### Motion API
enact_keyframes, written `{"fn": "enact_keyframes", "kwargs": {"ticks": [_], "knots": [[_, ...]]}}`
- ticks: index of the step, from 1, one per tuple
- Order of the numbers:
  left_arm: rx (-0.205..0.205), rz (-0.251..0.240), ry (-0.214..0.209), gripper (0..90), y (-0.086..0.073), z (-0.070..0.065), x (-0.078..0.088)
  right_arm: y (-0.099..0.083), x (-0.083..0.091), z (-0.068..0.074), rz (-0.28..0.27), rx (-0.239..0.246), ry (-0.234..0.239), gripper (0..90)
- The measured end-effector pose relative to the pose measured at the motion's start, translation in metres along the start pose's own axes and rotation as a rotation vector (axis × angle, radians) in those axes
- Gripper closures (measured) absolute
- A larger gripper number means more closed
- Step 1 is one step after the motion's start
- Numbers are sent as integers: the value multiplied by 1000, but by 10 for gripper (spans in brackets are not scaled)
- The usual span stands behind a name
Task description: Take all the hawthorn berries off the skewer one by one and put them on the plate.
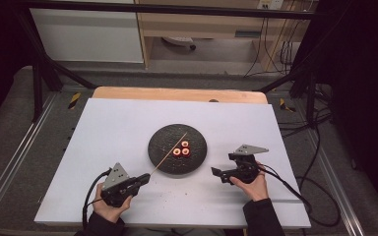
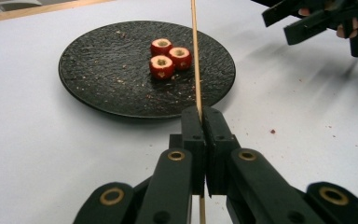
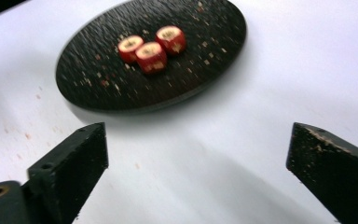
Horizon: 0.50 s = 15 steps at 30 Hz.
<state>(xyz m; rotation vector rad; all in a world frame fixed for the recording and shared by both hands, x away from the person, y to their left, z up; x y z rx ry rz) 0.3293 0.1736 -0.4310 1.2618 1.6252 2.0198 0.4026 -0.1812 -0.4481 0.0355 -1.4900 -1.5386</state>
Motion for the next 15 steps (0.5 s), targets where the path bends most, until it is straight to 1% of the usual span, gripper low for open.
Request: {"fn": "enact_keyframes", "kwargs": {"ticks": [3, 7, 9, 13, 15], "knots": [[6, 9, 2, 881, 1, 1, -2, -10, 6, -7, 7, 25, -13, 35], [13, 18, 4, 881, 6, 4, -4, -21, 13, -15, 24, 23, -20, 17], [17, 26, 4, 881, 8, 6, -6, -26, 17, -19, 24, -1, -21, 13], [20, 38, 8, 881, 13, 9, -10, -35, 24, -27, 21, -18, -21, 9], [23, 41, 12, 880, 16, 11, -12, -38, 27, -30, 22, -24, -31, 9]]}}
Point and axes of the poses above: each handheld gripper's, and its own axes: x roughly backward along the jaws, y roughly out of its top, z roughly to its left, the point moved 3 cm from there along -x, roughly forward along the jaws, and after that the axes turned 5 degrees about -x, right-handed, at the moved point
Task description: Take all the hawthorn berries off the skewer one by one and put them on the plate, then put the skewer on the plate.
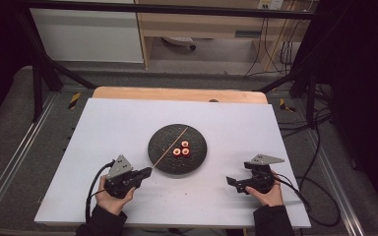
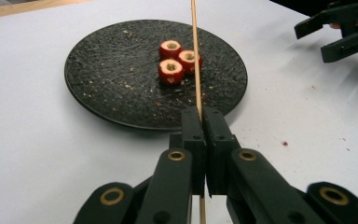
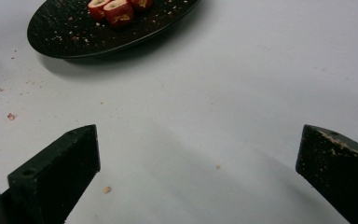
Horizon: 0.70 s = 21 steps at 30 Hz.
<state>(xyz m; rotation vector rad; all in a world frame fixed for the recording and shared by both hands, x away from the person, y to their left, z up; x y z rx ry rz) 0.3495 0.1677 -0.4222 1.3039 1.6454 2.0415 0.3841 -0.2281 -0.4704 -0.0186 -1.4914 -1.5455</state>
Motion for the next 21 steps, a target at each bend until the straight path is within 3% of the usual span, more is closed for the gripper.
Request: {"fn": "enact_keyframes", "kwargs": {"ticks": [4, 21], "knots": [[7, 5, 9, 881, 7, 4, -3, -4, 4, -3, -11, -18, -4, 11], [41, 20, 42, 881, 33, 23, -28, -7, 8, -5, 0, -13, -30, 10]]}}
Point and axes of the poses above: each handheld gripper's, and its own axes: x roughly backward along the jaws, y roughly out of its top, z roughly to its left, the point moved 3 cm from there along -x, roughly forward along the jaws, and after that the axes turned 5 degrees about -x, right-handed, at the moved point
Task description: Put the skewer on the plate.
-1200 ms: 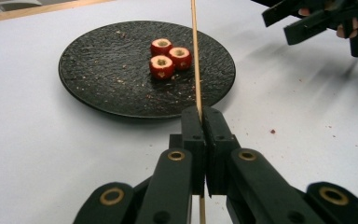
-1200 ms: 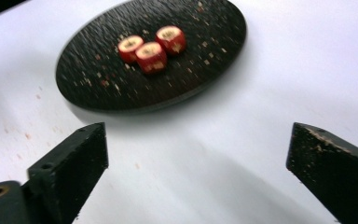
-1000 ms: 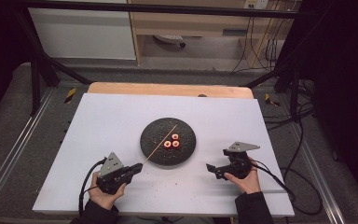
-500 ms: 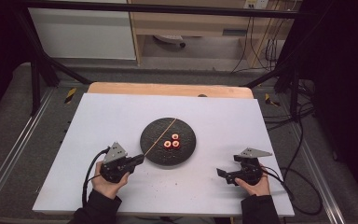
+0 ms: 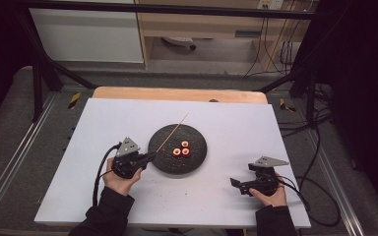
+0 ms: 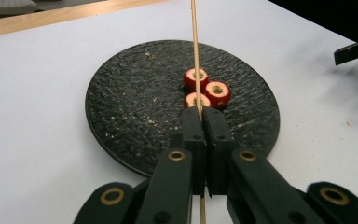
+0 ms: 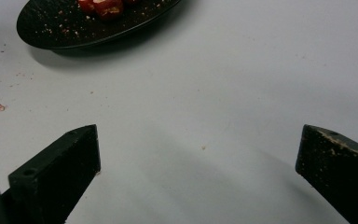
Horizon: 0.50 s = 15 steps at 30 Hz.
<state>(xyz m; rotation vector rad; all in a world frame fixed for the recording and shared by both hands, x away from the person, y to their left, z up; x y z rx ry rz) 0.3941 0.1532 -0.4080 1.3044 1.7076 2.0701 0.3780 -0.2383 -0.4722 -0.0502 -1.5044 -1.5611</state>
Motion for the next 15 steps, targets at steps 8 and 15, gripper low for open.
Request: {"fn": "enact_keyframes", "kwargs": {"ticks": [8, 15], "knots": [[9, 32, 33, 881, 6, 6, -17, -1, 0, -1, 0, 10, 2, 12], [29, 69, 68, 881, 4, 13, -37, -1, 0, 0, 4, 16, 5, 11]]}}
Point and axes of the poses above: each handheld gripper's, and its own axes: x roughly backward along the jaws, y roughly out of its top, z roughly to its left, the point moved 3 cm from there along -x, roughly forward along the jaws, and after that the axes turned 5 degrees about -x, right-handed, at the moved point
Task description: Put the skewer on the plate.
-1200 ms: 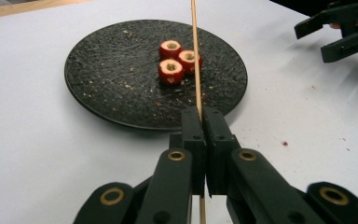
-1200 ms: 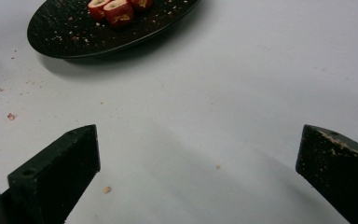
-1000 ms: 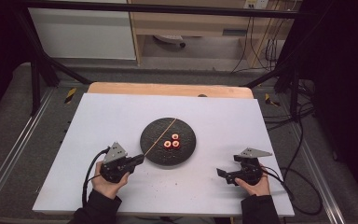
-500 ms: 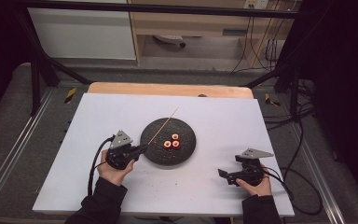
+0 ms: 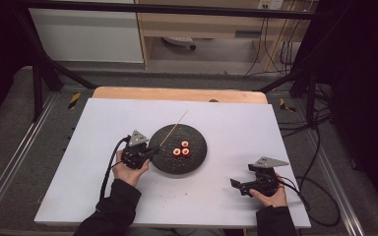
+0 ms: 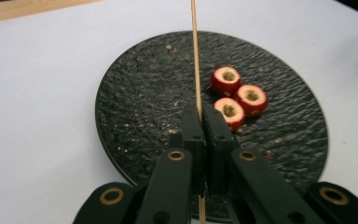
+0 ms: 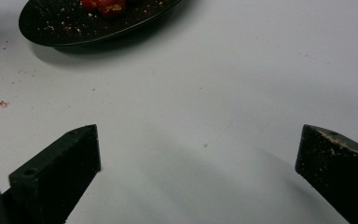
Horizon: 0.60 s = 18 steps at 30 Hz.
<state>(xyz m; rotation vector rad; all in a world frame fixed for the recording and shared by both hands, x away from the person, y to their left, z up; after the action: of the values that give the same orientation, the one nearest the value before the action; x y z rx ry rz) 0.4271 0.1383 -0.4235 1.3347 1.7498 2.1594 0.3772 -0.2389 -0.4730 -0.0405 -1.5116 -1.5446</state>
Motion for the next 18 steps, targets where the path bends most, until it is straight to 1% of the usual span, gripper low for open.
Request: {"fn": "enact_keyframes", "kwargs": {"ticks": [4, 9, 10, 11, 14, 18], "knots": [[1, 33, 20, 880, -3, 2, -11, 0, -1, 0, -3, -2, 2, 14], [-14, 71, 36, 881, -8, -1, -23, 0, -2, 0, 0, -1, 2, 15], [-13, 73, 33, 881, -8, -2, -24, 0, -2, 0, 1, -1, 0, 15], [-22, 78, 37, 881, -9, -3, -26, 0, -2, 0, 1, 0, 0, 15], [-24, 101, 30, 880, -11, -7, -32, 0, -2, 0, -1, -1, 1, 15], [-29, 121, 37, 881, -12, -9, -35, 0, -2, 0, 0, 1, -1, 15]]}}
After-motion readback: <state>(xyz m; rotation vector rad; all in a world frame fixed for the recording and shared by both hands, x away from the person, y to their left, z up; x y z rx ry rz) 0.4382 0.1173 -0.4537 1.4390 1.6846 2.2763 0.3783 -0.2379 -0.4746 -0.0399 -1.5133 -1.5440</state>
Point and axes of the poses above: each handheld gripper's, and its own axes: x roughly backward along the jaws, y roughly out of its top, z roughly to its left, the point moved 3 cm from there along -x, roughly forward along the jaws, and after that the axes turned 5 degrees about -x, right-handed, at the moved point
